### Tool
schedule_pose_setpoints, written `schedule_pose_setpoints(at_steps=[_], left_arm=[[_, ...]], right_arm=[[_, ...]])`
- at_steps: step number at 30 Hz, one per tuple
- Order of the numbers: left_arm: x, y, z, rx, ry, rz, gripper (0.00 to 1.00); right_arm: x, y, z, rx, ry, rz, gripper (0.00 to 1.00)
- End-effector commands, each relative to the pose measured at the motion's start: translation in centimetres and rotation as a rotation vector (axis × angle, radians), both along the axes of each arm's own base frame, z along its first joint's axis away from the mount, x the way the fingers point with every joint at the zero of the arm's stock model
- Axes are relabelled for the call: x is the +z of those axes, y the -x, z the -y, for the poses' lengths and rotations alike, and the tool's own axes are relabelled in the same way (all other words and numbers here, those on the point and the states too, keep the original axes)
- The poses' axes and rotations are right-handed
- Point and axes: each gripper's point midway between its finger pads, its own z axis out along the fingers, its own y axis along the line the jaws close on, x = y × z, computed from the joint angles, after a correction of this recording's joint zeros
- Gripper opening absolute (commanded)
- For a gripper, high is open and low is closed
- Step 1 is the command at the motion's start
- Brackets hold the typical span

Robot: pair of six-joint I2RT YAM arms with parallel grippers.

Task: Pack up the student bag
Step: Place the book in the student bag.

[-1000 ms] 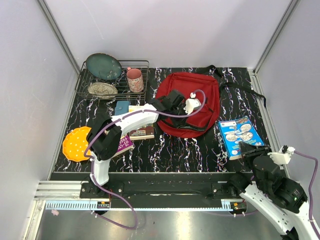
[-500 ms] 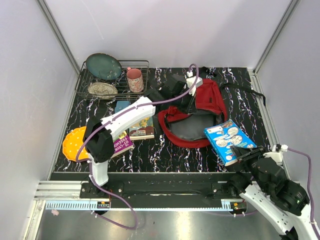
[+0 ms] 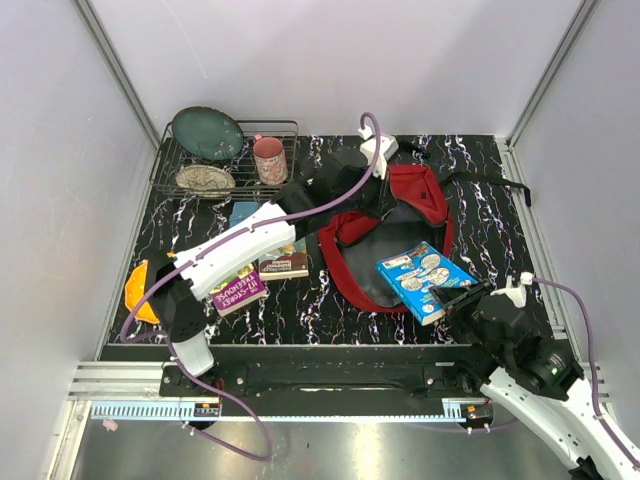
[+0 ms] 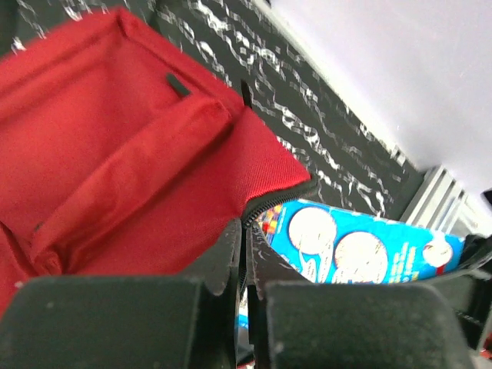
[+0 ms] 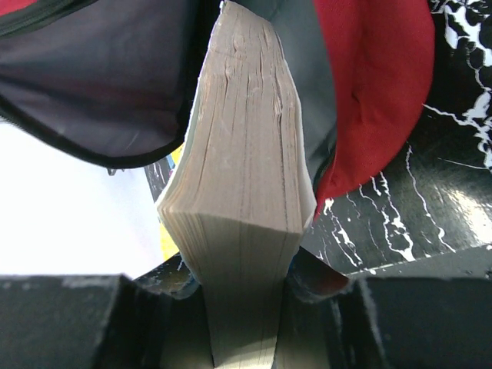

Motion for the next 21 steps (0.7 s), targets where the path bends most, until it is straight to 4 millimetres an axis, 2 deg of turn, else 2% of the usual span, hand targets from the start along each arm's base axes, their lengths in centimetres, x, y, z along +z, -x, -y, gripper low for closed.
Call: schedule_pose_setpoints(at_steps=[1, 2, 3, 4, 5, 6, 8, 9, 10, 11, 12, 13, 14, 15, 16, 17, 18, 19, 20, 21], left_arm=[[8.4, -0.9, -0.7, 0.077, 0.194, 0.156, 0.0], [8.5, -0.7, -0.6, 0.07, 0.198, 0.156, 0.0], [8.7, -0.5, -0.5, 0.059, 0.202, 0.155, 0.0], [8.7, -0.2, -0.3, 0.056, 0.206, 0.152, 0.0], [8.7, -0.2, -0.3, 0.056, 0.207, 0.153, 0.0], [8.6, -0.3, -0.3, 0.065, 0.205, 0.154, 0.0], [8.6, -0.1, 0.0, 0.063, 0.209, 0.147, 0.0], [8.5, -0.1, 0.0, 0.066, 0.207, 0.143, 0.0], [8.6, 0.0, 0.2, 0.067, 0.214, 0.14, 0.0], [8.5, -0.1, 0.3, 0.07, 0.212, 0.138, 0.0], [8.3, -0.3, 0.3, 0.081, 0.211, 0.133, 0.0], [8.3, -0.2, 0.5, 0.078, 0.211, 0.128, 0.0], [8.1, -0.7, 0.3, 0.105, 0.205, 0.13, 0.0], [8.2, -0.8, 0.3, 0.11, 0.205, 0.129, 0.0], [8.5, -0.8, 0.5, 0.107, 0.211, 0.132, 0.0], [8.3, -0.8, 0.6, 0.103, 0.208, 0.128, 0.0], [8.3, -0.7, 0.8, 0.092, 0.209, 0.123, 0.0], [8.5, -0.7, 0.8, 0.09, 0.212, 0.124, 0.0], [8.6, -0.6, 0.9, 0.089, 0.215, 0.123, 0.0], [8.6, -0.3, 1.0, 0.071, 0.217, 0.116, 0.0]], right_arm=[[3.5, -2.5, -1.4, -0.053, -0.15, 0.138, 0.0], [3.7, -2.9, -1.7, -0.048, -0.159, 0.162, 0.0], [2.8, -3.5, -2.2, -0.047, -0.151, 0.161, 0.0], [3.5, -4.1, -2.4, -0.06, -0.181, 0.189, 0.0], [3.5, -4.5, -2.6, -0.069, -0.182, 0.2, 0.0], [2.7, -5.3, -2.5, -0.099, -0.154, 0.197, 0.0], [3.1, -6.4, -2.6, -0.129, -0.162, 0.23, 0.0], [2.1, -7.1, -2.8, -0.137, -0.122, 0.241, 0.0], [3.4, -7.9, -3.4, -0.147, -0.173, 0.291, 0.0], [3.6, -8.5, -3.8, -0.152, -0.193, 0.309, 0.0], [1.8, -9.2, -4.5, -0.143, -0.154, 0.292, 0.0], [3.1, -9.9, -5.0, -0.153, -0.212, 0.335, 0.0], [2.7, -10.2, -5.4, -0.156, -0.213, 0.314, 0.0], [1.4, -10.8, -5.8, -0.158, -0.171, 0.285, 0.0], [2.2, -11.5, -6.0, -0.174, -0.201, 0.323, 0.0], [1.9, -11.9, -5.8, -0.198, -0.202, 0.325, 0.0], [0.7, -12.6, -5.1, -0.265, -0.188, 0.305, 0.0], [1.3, -13.1, -4.9, -0.292, -0.198, 0.333, 0.0], [0.5, -13.7, -5.0, -0.305, -0.156, 0.326, 0.0], [1.0, -14.2, -4.7, -0.328, -0.131, 0.342, 0.0]])
